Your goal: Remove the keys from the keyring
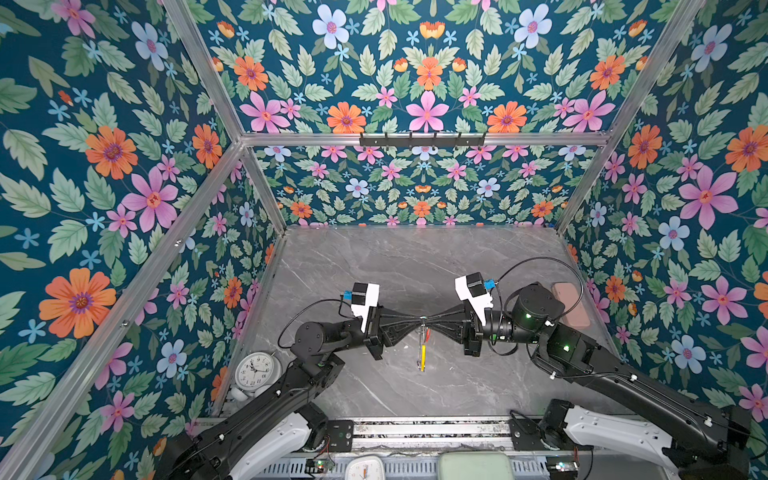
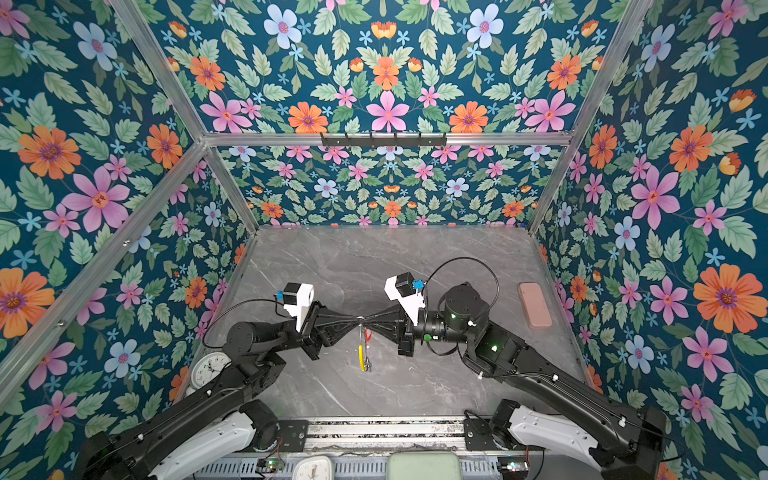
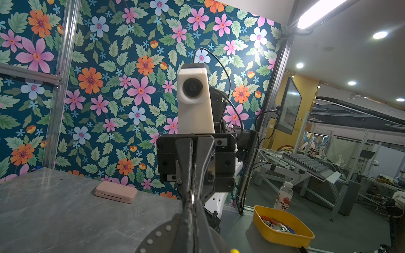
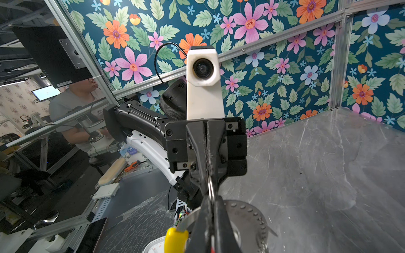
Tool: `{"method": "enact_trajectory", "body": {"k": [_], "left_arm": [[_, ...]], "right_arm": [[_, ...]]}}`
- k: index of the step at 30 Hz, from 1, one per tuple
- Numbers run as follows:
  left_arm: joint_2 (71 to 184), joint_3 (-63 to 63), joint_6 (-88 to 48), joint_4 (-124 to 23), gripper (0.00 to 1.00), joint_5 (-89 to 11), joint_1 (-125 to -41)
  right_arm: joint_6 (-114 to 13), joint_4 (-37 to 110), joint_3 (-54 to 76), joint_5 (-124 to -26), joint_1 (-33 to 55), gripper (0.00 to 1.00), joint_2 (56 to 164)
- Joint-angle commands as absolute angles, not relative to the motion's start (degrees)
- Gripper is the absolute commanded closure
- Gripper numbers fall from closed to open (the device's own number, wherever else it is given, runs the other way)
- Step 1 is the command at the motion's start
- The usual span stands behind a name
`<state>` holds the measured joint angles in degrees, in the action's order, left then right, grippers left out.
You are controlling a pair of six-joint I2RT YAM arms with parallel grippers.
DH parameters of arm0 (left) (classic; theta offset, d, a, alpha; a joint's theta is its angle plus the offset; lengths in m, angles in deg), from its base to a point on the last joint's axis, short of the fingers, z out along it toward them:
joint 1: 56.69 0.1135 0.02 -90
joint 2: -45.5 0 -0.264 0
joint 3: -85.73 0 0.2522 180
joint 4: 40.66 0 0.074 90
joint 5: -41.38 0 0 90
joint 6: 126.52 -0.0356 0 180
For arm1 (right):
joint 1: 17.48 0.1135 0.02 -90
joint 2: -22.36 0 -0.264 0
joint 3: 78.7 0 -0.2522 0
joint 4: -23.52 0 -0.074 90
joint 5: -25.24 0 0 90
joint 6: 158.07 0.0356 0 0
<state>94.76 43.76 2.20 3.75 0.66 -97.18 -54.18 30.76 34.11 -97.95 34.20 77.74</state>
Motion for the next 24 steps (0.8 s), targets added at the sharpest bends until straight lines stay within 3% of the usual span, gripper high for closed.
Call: {"method": "enact_trajectory", "body": {"k": [1,4,7,17,24], "left_arm": [[94.73,43.76,2.75,5.32,0.79,-0.14,-97.09],[93.71,43.43,2.67,2.51,0.64,-0.26,-97.08],[92.01,42.20,1.83,-3.52,0.60,-0.04,-97.08],[89.70,32.70,-9.41,-37.27,0.62,0.87,-97.08],[91.96,27.74,-13.32,-47.40,0.67,3.53,-97.04]], "right_arm": [[-54.25,32.25,33.17,-97.86,34.24,1.00,77.82],[-55.59,37.29,31.46,-96.81,34.20,1.00,77.90],[-57.72,44.11,28.85,-96.11,34.20,1.00,78.16],[-62.20,59.14,21.27,-95.26,34.19,1.00,81.13],[-64.09,63.97,17.22,-95.61,34.16,1.00,83.90]]}}
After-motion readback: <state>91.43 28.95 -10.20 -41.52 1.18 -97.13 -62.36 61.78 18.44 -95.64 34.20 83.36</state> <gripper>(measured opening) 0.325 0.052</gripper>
